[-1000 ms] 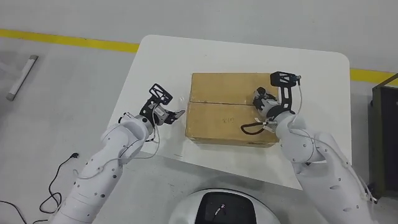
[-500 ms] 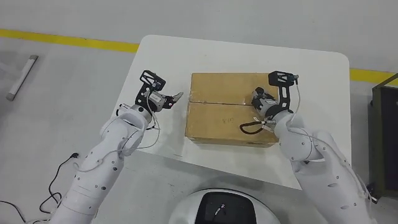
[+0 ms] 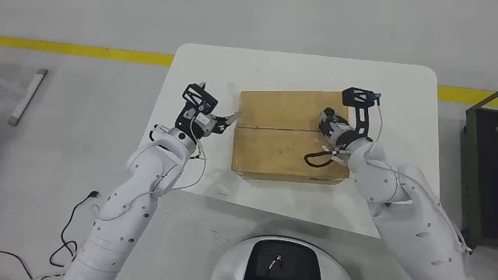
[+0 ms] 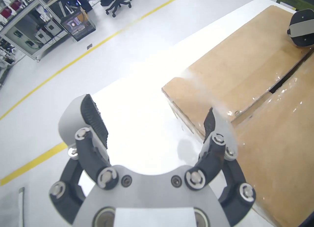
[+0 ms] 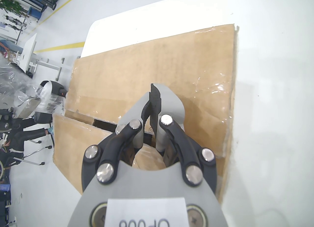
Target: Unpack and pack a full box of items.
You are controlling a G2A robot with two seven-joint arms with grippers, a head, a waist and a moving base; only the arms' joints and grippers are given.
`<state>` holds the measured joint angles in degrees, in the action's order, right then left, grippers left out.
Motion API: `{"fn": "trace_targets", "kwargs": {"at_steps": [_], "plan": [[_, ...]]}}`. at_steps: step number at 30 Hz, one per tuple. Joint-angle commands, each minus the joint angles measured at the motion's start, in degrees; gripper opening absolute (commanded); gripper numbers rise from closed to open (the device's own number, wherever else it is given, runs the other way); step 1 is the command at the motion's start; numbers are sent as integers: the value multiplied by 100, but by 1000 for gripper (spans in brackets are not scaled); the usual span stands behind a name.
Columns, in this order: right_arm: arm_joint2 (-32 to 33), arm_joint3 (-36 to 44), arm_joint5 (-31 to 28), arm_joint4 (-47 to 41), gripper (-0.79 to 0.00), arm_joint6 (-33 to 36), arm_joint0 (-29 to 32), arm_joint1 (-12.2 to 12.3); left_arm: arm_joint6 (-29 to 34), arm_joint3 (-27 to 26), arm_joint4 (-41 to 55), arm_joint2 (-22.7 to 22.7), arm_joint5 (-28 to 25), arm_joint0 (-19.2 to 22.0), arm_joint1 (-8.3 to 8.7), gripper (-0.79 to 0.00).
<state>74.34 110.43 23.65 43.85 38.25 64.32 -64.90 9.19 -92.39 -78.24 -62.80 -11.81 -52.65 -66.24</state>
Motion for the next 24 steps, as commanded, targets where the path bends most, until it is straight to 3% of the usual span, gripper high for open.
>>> {"fn": "trace_targets", "kwargs": {"at_steps": [1, 11, 14, 20, 21, 22, 24], "plan": [[111, 92, 26, -17, -785, 2, 67, 5, -38, -11, 84, 50, 32, 63, -34, 0], [737, 407, -10, -271, -782, 58, 418, 40, 150, -83, 332, 249, -316, 152, -123, 0], [903, 463, -54, -451, -717, 23, 493, 41, 278, -179, 441, 229, -343, 137, -136, 0], [1194, 504, -305, -964, -416, -10, 570, 38, 536, -289, 618, -39, -211, 141, -136, 0], [1228, 499, -352, -1035, -320, -12, 575, 38, 607, -310, 638, -110, -208, 149, -129, 0], [1258, 497, -397, -1116, -37, -18, 577, 37, 691, -330, 665, -195, -181, 152, -122, 0], [1285, 504, -526, -1232, 0, -5, 577, 38, 827, -404, 749, -372, -160, 141, -105, 0]]}}
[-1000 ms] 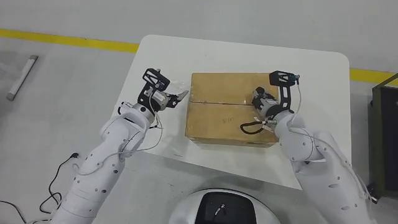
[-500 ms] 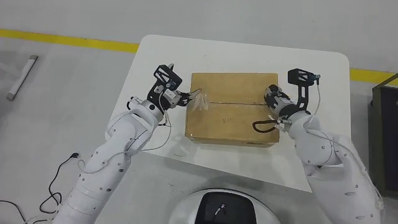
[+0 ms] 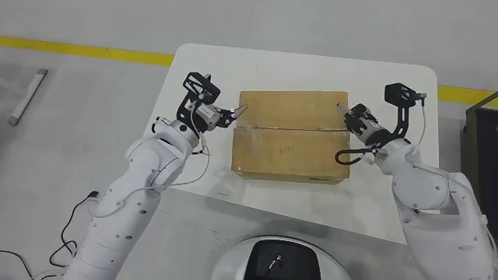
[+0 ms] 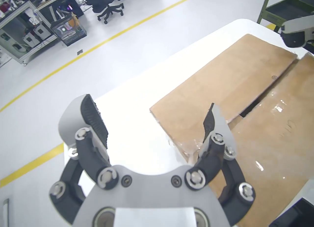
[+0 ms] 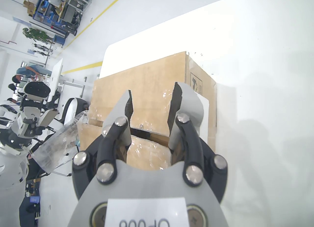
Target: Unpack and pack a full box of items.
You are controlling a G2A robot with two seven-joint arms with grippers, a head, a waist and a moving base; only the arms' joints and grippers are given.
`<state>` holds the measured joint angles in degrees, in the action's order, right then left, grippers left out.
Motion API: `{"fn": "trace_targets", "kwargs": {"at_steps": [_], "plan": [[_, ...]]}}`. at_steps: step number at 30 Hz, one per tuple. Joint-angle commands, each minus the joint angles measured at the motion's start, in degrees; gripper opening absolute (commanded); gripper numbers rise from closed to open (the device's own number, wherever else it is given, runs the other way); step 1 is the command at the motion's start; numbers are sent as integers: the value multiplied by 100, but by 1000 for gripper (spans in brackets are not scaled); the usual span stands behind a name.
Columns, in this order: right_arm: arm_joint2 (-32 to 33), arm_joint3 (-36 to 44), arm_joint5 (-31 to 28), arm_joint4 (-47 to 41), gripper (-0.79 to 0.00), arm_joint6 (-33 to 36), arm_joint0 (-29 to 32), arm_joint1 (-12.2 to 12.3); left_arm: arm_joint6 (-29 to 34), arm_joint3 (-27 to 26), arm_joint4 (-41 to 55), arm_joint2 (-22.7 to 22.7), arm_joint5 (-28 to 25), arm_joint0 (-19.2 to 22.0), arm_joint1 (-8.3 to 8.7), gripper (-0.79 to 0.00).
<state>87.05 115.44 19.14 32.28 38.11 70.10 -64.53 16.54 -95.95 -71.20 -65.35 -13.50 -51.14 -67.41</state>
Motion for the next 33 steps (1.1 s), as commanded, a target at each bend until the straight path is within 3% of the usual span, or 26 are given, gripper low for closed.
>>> {"fn": "trace_targets", "kwargs": {"at_steps": [1, 7, 16, 24, 32, 33], "plan": [[20, 28, -163, -129, 0, 9, -10, 1, 170, -86, 66, -224, 20, -23, 26, 0], [-59, 260, -749, -479, 0, 150, -94, 4, 697, -432, 230, -824, -28, -248, 113, 0], [-809, 634, -1630, 45, 0, 1029, -468, 47, 1518, -1049, 573, -1944, -475, -1031, 294, 0], [-1521, 648, -1259, 293, 0, 1412, -973, -7, 1826, -1253, 593, -2523, -703, -1633, 393, 0], [-2384, 131, -688, 675, 0, 1425, -1538, -138, 1817, -1356, 606, -2629, -733, -1761, 429, 0], [-2479, 48, -606, 711, -62, 1412, -1610, -159, 1815, -1356, 610, -2632, -734, -1765, 432, 0]]}}
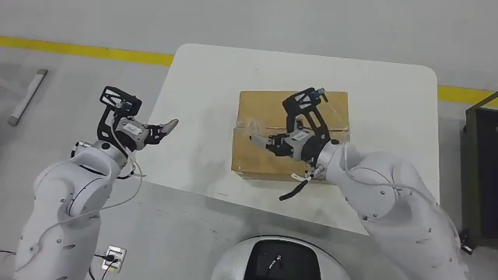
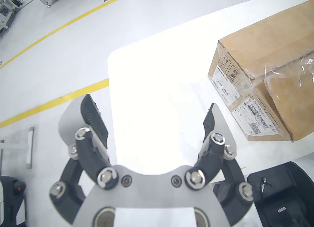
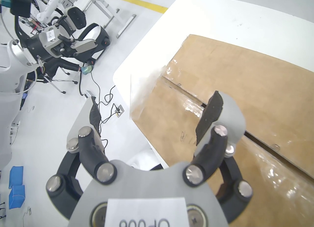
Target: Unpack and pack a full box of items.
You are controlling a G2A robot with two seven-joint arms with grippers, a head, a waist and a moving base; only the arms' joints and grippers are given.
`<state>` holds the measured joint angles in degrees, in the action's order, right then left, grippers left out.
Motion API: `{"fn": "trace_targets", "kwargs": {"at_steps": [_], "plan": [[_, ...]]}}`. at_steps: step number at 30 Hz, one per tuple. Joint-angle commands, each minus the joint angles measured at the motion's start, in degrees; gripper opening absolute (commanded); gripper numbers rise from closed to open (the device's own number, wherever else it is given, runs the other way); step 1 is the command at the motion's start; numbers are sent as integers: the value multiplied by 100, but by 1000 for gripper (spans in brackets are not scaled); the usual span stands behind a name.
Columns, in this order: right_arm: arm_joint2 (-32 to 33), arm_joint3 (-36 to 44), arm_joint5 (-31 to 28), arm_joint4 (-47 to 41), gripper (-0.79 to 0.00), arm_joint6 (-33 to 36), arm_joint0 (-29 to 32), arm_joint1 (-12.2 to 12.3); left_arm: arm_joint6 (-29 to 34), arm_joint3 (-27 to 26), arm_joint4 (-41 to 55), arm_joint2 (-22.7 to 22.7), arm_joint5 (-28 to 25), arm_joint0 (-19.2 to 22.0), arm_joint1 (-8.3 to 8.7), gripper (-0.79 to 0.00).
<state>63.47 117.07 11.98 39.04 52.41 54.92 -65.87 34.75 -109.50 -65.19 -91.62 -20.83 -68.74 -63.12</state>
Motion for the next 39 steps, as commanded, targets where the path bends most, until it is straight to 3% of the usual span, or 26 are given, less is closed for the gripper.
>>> {"fn": "trace_targets", "kwargs": {"at_steps": [1, 3, 4, 5, 6, 21, 39], "plan": [[-213, -188, 184, 55, -342, -25, -154, -45, -7, -3, 2, -6, -15, -12, 8, 0], [-359, -310, 331, 122, -560, -25, -271, -81, -12, 2, 4, -17, -28, -29, 16, 0], [-398, -338, 362, 136, -634, -27, -303, -92, -14, 1, 5, -22, -26, -34, 18, 0], [-441, -387, 424, 134, -773, -23, -339, -107, -19, -3, 6, -26, -20, -41, 21, 0], [-471, -416, 469, 128, -785, -27, -369, -120, -21, -8, 7, -27, -18, -47, 24, 0], [-300, -505, 672, -281, -785, -105, -453, -197, 51, -62, 192, 29, -119, -34, 64, 0], [-830, -1526, 433, -1465, -785, -389, -1460, -510, 71, -40, 351, -27, -8, -116, 113, 0]]}}
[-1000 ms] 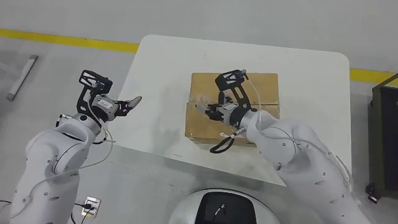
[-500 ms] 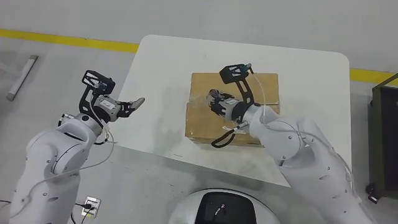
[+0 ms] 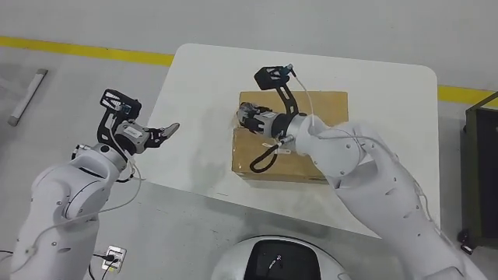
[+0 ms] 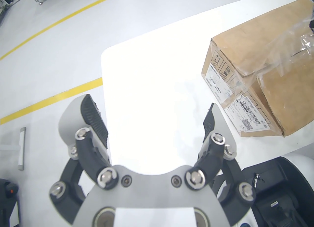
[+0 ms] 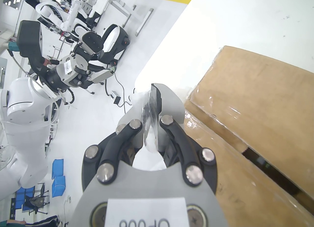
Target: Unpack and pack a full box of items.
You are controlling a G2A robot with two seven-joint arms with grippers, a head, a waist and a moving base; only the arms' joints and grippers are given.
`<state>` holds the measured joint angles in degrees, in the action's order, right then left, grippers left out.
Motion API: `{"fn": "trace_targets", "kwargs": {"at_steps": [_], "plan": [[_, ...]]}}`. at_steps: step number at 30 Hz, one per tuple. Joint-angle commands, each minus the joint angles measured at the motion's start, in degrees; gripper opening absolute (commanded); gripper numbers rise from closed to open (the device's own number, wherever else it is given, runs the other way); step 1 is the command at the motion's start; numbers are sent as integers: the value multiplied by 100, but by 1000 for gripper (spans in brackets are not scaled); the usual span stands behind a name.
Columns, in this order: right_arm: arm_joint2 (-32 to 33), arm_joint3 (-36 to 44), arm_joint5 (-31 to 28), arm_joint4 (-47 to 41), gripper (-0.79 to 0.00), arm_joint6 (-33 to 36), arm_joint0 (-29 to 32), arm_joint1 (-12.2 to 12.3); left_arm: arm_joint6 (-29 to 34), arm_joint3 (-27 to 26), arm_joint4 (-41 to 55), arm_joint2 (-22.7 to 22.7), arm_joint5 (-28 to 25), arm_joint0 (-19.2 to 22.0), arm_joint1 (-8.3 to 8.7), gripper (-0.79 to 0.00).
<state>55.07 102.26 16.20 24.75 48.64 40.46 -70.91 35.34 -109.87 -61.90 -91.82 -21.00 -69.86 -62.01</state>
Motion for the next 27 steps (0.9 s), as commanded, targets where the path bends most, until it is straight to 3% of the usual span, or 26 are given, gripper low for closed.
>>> {"fn": "trace_targets", "kwargs": {"at_steps": [1, 13, 19, 27], "plan": [[24, -106, 43, -99, -785, -60, -27, -18, 34, -7, 84, -8, -5, -8, 5, 0], [-105, -602, -195, -1148, -785, -381, -429, -220, 460, 49, 815, -223, -200, 43, 71, 0], [-211, -792, -87, -868, -785, -325, -506, -240, 432, 47, 801, -218, -143, 11, 93, 0], [240, -533, -6, -177, -785, 314, 17, -24, 383, 133, 750, -184, -148, 60, 123, 0]]}}
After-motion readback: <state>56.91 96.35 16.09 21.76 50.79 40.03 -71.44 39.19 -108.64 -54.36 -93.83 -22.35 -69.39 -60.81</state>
